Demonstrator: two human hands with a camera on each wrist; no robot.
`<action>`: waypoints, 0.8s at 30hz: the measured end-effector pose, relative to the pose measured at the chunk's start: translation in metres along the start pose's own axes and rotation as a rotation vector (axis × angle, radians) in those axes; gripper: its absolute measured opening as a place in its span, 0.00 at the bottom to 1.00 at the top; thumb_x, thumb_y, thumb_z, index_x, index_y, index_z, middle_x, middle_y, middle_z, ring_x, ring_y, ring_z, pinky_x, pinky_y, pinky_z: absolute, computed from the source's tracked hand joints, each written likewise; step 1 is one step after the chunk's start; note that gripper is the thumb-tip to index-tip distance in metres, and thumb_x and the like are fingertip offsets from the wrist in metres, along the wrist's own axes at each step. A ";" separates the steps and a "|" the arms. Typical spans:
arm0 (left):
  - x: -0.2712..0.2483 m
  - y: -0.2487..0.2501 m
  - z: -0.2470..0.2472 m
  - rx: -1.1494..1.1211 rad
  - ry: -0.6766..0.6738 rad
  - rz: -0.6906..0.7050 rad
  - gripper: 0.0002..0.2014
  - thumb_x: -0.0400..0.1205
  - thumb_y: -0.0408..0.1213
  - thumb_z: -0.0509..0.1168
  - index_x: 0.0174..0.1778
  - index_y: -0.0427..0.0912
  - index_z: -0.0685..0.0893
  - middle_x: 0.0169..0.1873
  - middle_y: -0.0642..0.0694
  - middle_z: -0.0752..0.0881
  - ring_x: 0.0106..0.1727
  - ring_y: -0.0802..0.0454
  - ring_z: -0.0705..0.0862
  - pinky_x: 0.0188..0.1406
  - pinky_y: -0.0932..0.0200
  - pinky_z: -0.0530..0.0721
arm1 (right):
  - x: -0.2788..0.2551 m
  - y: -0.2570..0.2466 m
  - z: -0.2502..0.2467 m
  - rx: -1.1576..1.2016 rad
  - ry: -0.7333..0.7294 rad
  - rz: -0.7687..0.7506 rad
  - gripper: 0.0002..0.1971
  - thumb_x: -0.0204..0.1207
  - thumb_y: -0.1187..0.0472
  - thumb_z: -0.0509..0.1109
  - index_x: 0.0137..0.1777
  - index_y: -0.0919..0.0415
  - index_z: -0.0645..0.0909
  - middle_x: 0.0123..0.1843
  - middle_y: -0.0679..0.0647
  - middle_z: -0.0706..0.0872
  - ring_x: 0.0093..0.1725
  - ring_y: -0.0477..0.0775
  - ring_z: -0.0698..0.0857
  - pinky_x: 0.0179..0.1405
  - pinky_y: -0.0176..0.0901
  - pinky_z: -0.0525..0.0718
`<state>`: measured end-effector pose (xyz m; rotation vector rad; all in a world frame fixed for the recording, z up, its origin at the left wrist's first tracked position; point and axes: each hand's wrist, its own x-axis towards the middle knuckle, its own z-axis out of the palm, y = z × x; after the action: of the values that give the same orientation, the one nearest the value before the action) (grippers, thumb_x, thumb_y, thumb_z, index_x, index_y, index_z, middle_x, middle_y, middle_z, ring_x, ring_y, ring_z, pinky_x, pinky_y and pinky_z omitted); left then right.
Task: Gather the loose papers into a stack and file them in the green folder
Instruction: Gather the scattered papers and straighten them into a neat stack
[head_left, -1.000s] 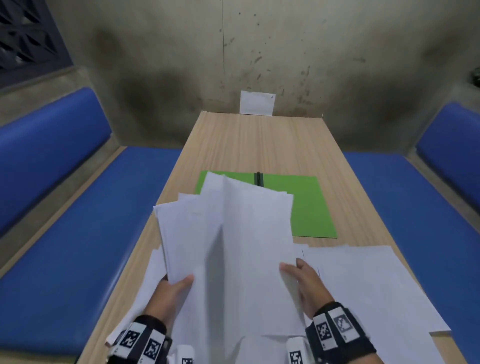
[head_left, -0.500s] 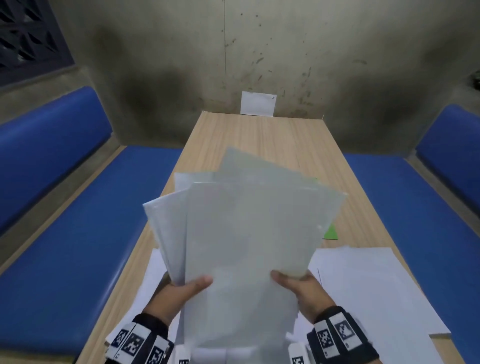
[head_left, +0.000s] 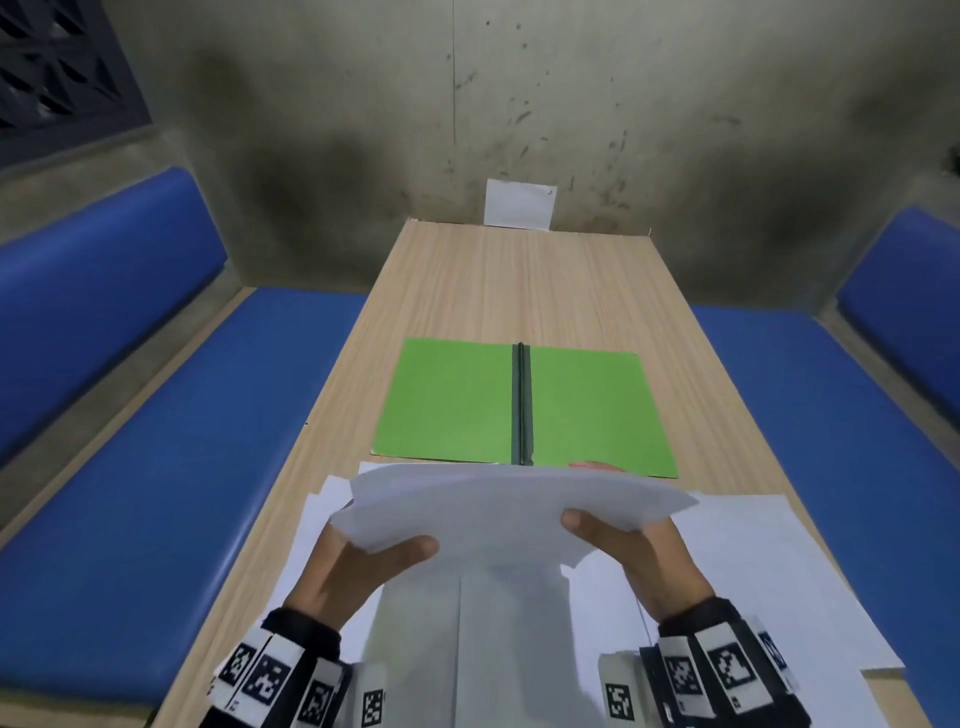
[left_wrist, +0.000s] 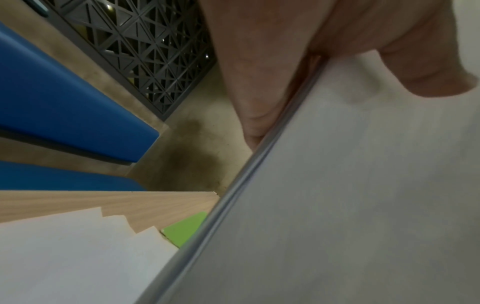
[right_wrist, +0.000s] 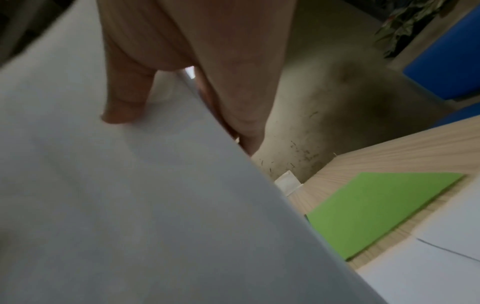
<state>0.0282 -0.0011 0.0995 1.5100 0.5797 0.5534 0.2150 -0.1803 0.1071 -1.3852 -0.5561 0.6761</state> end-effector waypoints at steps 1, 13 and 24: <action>0.001 0.006 0.002 0.000 0.019 0.025 0.18 0.54 0.42 0.79 0.38 0.64 0.89 0.40 0.58 0.92 0.39 0.64 0.88 0.37 0.68 0.86 | 0.001 -0.002 0.003 -0.030 0.010 -0.028 0.19 0.58 0.62 0.81 0.51 0.58 0.85 0.48 0.57 0.92 0.49 0.52 0.89 0.43 0.37 0.87; 0.003 0.048 0.011 -0.135 0.223 0.371 0.37 0.58 0.77 0.63 0.47 0.50 0.87 0.42 0.50 0.92 0.47 0.49 0.88 0.46 0.54 0.85 | -0.002 -0.037 0.018 0.083 -0.010 -0.216 0.15 0.56 0.46 0.81 0.38 0.54 0.86 0.36 0.48 0.91 0.37 0.45 0.88 0.35 0.33 0.84; 0.017 0.027 0.014 0.061 0.404 0.305 0.13 0.69 0.41 0.75 0.45 0.62 0.81 0.38 0.68 0.87 0.42 0.75 0.81 0.42 0.84 0.74 | 0.002 -0.023 0.030 -0.075 0.091 -0.208 0.17 0.52 0.51 0.82 0.41 0.51 0.83 0.35 0.40 0.89 0.38 0.37 0.85 0.41 0.26 0.82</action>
<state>0.0511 -0.0007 0.1266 1.5641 0.6826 1.1016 0.1970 -0.1591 0.1332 -1.3974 -0.6481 0.4267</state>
